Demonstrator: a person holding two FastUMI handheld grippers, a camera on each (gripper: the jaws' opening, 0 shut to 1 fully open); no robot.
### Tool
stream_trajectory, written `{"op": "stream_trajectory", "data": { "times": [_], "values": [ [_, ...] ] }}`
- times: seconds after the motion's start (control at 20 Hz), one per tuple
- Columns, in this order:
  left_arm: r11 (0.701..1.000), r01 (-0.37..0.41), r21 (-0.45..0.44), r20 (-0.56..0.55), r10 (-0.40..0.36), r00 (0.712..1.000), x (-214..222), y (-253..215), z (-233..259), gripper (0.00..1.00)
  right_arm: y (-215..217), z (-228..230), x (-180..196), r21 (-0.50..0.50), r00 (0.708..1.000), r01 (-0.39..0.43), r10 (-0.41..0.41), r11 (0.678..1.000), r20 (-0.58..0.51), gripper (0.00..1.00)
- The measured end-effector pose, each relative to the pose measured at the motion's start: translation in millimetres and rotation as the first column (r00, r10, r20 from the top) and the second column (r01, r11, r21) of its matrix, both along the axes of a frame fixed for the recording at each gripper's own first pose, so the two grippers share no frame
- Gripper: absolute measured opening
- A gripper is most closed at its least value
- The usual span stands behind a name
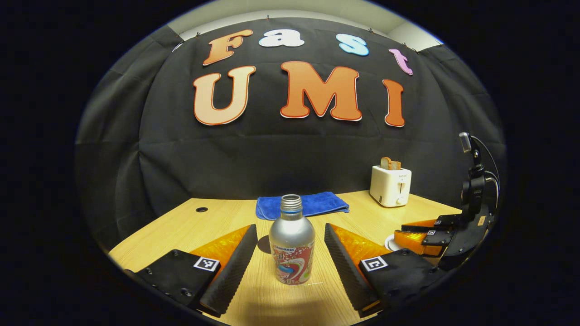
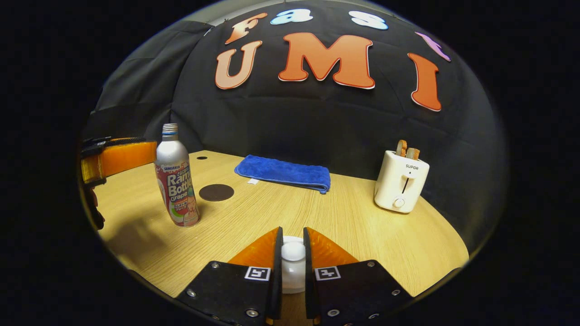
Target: Open the teacup lid with one hand, grasp the water bottle and pour water into the teacup with the other hand; after pouring, place the water bottle on the coaster and then close the teacup lid.
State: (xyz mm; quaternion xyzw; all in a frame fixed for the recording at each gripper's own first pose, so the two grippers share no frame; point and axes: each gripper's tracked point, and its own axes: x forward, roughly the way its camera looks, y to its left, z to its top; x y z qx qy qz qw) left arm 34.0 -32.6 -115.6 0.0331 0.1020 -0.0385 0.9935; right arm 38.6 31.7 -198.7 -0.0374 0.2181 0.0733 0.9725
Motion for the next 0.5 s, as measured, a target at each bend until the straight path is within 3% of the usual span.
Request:
{"op": "stream_trajectory", "data": {
  "times": [0.5],
  "values": [
    [1.0, -0.02, -0.018, -0.124, 0.017, 0.992, 12, 0, -59, 0.98, -2, 43, -1, 0.049, 0.995, -0.011, 0.006, 0.999, 0.098, 0.21]
  ]
}}
